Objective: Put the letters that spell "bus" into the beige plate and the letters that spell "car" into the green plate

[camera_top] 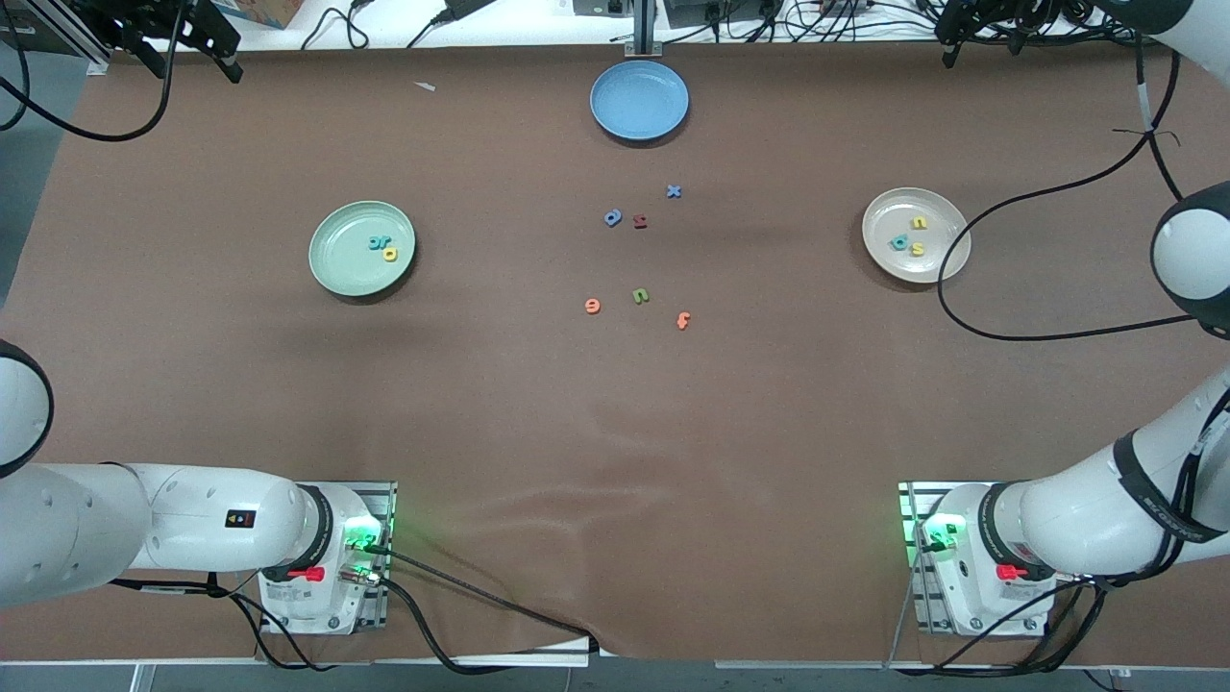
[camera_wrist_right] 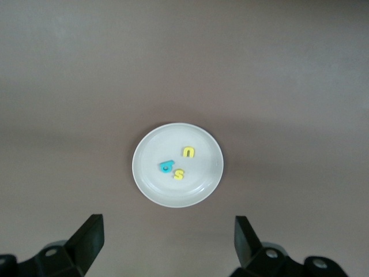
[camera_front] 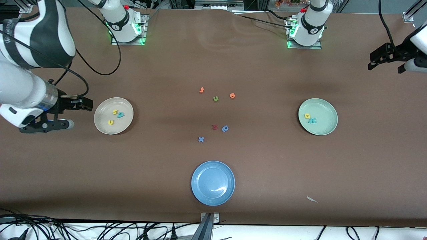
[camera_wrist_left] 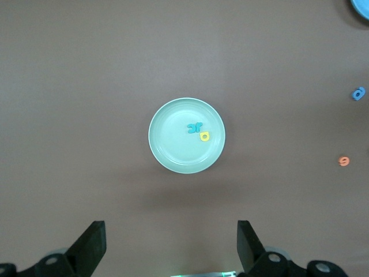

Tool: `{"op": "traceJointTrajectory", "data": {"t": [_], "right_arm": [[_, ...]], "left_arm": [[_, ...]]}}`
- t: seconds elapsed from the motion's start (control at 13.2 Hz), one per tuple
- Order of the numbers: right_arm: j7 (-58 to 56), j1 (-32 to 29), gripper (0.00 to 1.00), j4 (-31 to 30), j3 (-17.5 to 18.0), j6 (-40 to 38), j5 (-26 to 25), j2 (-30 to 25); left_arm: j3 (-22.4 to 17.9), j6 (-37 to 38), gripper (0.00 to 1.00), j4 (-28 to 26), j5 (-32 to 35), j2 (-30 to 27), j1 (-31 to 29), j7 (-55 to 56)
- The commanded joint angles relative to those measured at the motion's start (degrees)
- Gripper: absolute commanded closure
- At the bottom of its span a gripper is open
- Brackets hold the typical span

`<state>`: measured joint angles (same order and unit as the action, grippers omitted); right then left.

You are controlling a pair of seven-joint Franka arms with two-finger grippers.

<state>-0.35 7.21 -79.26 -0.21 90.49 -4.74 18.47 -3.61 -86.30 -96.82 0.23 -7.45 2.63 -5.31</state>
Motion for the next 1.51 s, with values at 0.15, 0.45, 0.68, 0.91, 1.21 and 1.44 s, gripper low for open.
{"op": "traceJointTrajectory", "data": {"t": [0.15,0.45,0.68,0.91,1.21,1.44], "right_arm": [[1.40,-2.90,0.00,-6.68,2.67,4.34,-0.63,-6.24],[2.02,-2.64,0.00,-13.55,1.26,8.13,-0.45,-10.64],[1.93,-2.28,0.00,-13.29,1.26,7.78,-0.54,-10.56],[1.93,-1.67,0.00,-13.02,1.35,7.60,-0.89,-10.03],[2.72,-1.67,0.00,-13.02,1.52,7.33,-0.54,-10.03],[2.81,-1.67,0.00,-13.02,1.52,7.33,-0.01,-9.94]], "left_arm": [[2.56,2.89,0.00,3.83,1.26,3.32,0.63,6.89],[3.70,4.13,0.00,5.66,1.26,4.37,1.24,7.24],[-1.21,5.70,0.00,10.77,1.08,8.50,5.72,7.15],[-0.96,5.71,0.00,10.69,1.00,8.77,4.50,6.98],[1.57,5.62,0.00,10.78,-0.67,9.56,0.64,6.89],[2.38,5.62,0.00,11.04,-0.50,9.47,0.98,7.15]]}}
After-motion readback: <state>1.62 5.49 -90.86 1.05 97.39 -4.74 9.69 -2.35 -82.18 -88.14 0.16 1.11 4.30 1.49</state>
